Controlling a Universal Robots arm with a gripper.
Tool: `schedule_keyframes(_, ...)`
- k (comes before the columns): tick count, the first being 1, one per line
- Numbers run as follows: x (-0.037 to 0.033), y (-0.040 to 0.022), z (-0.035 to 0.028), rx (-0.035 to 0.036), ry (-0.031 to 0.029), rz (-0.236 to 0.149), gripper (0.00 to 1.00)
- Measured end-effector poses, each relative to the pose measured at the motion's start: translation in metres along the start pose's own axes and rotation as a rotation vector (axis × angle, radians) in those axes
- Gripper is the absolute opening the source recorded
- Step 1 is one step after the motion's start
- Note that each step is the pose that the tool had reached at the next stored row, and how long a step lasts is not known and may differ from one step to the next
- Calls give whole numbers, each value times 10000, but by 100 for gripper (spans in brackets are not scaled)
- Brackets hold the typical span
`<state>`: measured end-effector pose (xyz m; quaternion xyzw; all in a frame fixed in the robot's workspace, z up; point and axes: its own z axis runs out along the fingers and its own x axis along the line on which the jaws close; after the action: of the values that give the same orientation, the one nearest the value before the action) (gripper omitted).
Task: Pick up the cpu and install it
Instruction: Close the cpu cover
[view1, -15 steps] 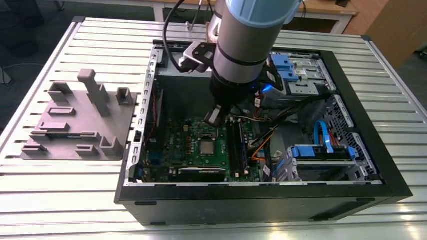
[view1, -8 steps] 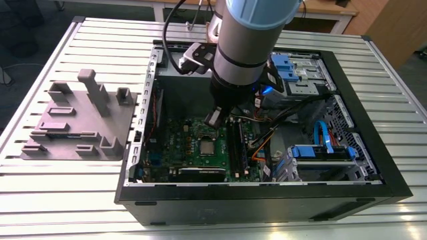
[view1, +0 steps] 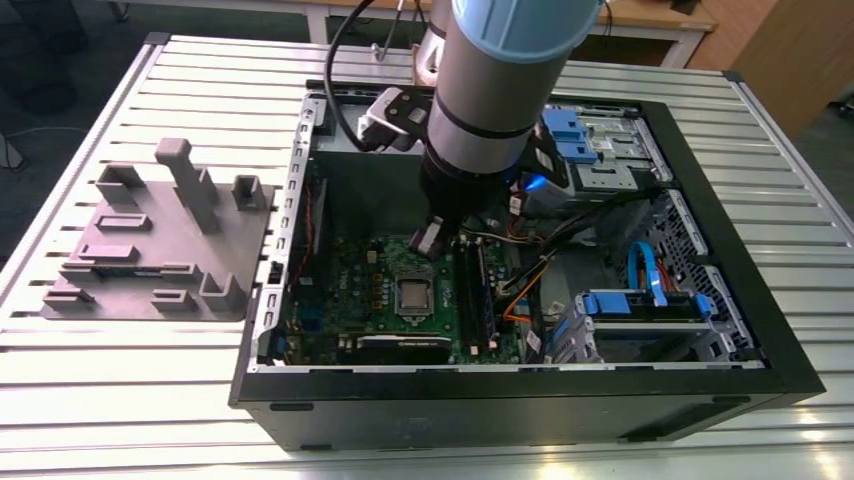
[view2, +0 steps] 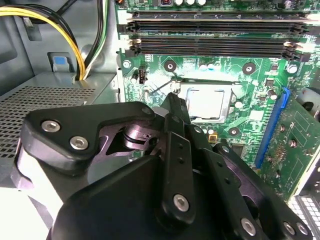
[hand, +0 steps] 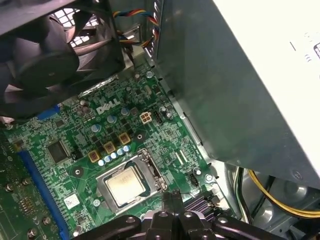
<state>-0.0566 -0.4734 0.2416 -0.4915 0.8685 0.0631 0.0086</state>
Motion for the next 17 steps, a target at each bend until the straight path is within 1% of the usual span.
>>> schedule_keyframes(4,32,-1,-3,0,1,-2,10)
schedule_keyframes(12,217,81,-9,-6,10,-88,10)
schedule_keyframes(14,229,94,-9,-7,9,-92,10)
schedule_keyframes(17,229,93,-8,-7,10,-93,10)
